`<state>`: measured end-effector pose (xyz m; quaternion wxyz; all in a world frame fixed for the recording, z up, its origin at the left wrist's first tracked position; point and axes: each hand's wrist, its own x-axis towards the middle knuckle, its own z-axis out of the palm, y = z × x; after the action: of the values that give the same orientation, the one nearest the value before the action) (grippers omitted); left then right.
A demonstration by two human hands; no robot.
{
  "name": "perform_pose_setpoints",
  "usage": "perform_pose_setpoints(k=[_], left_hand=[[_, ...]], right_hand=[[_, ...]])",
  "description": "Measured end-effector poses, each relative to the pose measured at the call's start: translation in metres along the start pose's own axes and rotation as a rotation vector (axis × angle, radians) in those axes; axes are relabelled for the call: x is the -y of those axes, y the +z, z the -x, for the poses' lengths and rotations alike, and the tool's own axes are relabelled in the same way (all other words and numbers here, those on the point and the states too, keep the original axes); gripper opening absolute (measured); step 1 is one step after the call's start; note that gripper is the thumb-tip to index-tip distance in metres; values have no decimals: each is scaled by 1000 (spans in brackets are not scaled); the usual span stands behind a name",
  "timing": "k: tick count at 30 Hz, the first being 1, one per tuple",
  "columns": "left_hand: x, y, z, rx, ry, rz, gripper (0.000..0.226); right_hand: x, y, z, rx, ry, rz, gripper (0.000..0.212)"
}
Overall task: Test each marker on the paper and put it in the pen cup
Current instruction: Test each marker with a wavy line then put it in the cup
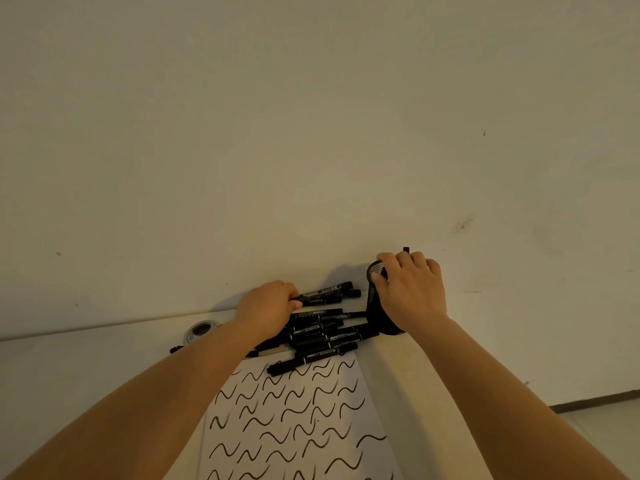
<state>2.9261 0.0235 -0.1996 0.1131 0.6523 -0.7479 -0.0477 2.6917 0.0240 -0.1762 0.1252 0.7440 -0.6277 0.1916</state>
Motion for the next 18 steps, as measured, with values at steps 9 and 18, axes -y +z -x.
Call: perform_pose_setpoints(k=[9, 18], left_hand=[[-18, -33, 48, -179, 12, 199, 27], [-31, -47, 141, -188, 189, 408, 20]], right_hand=[[35, -36, 40, -415, -133, -207, 11], [93, -64, 99, 484, 393, -1517, 19]])
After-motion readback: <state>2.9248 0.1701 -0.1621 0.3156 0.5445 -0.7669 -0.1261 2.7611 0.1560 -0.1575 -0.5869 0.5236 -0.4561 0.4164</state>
